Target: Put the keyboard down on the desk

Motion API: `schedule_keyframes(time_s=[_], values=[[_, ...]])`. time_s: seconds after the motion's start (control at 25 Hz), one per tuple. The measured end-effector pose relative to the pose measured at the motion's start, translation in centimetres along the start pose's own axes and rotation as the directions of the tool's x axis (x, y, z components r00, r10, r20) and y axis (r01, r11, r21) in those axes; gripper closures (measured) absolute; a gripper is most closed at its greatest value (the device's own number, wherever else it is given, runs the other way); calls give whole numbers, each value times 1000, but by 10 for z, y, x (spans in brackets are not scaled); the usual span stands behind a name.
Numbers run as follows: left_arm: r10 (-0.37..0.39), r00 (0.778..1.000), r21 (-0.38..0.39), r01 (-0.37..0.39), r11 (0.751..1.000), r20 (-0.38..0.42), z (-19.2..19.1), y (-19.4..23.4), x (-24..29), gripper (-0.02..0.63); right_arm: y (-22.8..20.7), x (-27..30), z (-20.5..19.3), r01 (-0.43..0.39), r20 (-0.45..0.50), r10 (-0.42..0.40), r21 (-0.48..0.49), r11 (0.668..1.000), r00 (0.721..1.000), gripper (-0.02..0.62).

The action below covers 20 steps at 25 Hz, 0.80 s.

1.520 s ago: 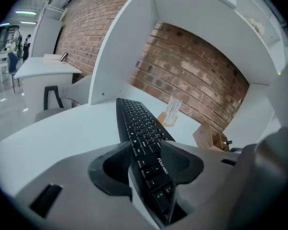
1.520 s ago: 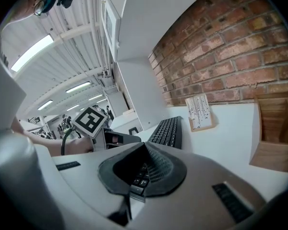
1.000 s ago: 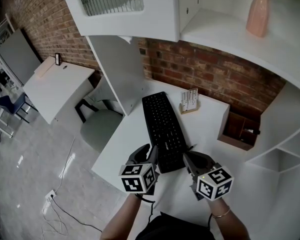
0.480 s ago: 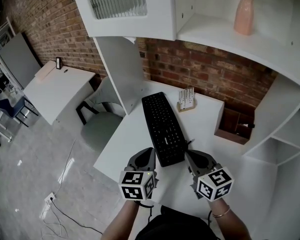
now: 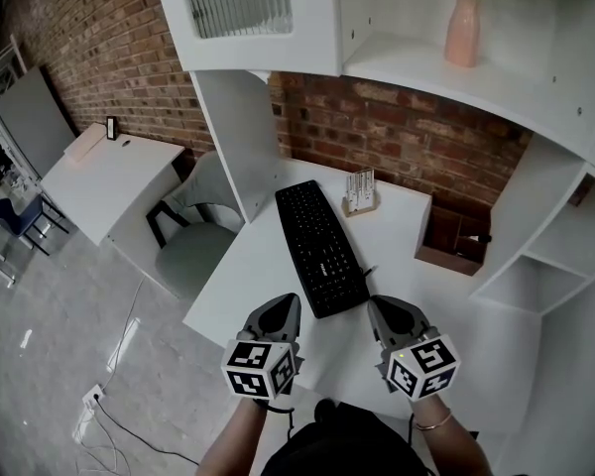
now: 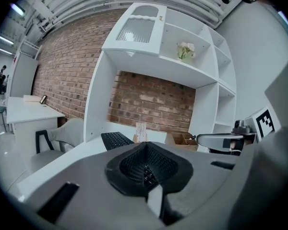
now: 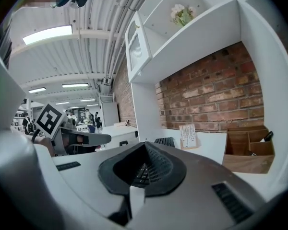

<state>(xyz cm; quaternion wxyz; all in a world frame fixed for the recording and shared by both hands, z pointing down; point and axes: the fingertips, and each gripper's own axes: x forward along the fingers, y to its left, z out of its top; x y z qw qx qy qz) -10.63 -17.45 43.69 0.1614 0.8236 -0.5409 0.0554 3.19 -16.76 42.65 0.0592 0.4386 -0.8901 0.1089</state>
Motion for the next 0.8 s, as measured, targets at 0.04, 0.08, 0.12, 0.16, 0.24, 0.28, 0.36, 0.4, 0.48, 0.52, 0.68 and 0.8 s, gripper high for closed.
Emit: schedule_keyframes(time_s=[0.04, 0.08, 0.12, 0.16, 0.24, 0.28, 0.36, 0.4, 0.48, 0.52, 0.68, 0.8], values=[[-3, 1000, -1, 3, 1000, 2, -1, -1, -3, 597, 2, -3, 0, 4, 2, -4, -3, 1000, 1000, 591], [-7, 1000, -1, 7, 1000, 3, -2, -2, -6, 597, 4, -5, 0, 7, 5, -7, -6, 1000, 1000, 591], [-9, 1000, -1, 9, 1000, 4, -2, -4, -9, 597, 6, -8, 0, 11, 7, -11, -9, 1000, 1000, 591], [-12, 1000, -1, 12, 1000, 7, -3, -5, -12, 597, 8, -11, 0, 14, 11, -14, -11, 1000, 1000, 591], [-16, 1000, -4, 16, 1000, 15, -3, -6, -17, 597, 11, -15, 0, 18, 20, -18, -14, 1000, 1000, 591], [-18, 1000, -7, 18, 1000, 18, -3, -7, -19, 597, 12, -17, 0, 20, 22, -20, -14, 1000, 1000, 591], [-22, 1000, -10, 22, 1000, 21, -4, -9, -24, 597, 14, -21, -2, 25, 23, -24, -11, 1000, 999, 591], [-23, 1000, -8, 23, 1000, 21, -5, -10, -26, 597, 15, -22, -3, 28, 23, -28, -8, 1000, 999, 591], [-25, 1000, -2, 25, 1000, 18, -7, -10, -29, 597, 17, -25, -5, 34, 25, -34, -4, 999, 999, 591], [-26, 1000, -2, 26, 1000, 16, -8, -10, -31, 597, 17, -27, -5, 36, 26, -36, -4, 999, 999, 591], [-29, 1000, -8, 29, 1000, 9, -11, -9, -34, 597, 19, -29, -6, 40, 29, -40, -5, 999, 999, 591], [-30, 1000, -11, 31, 999, 2, -15, -9, -34, 597, 19, -31, -8, 43, 27, -43, -1, 999, 999, 591]])
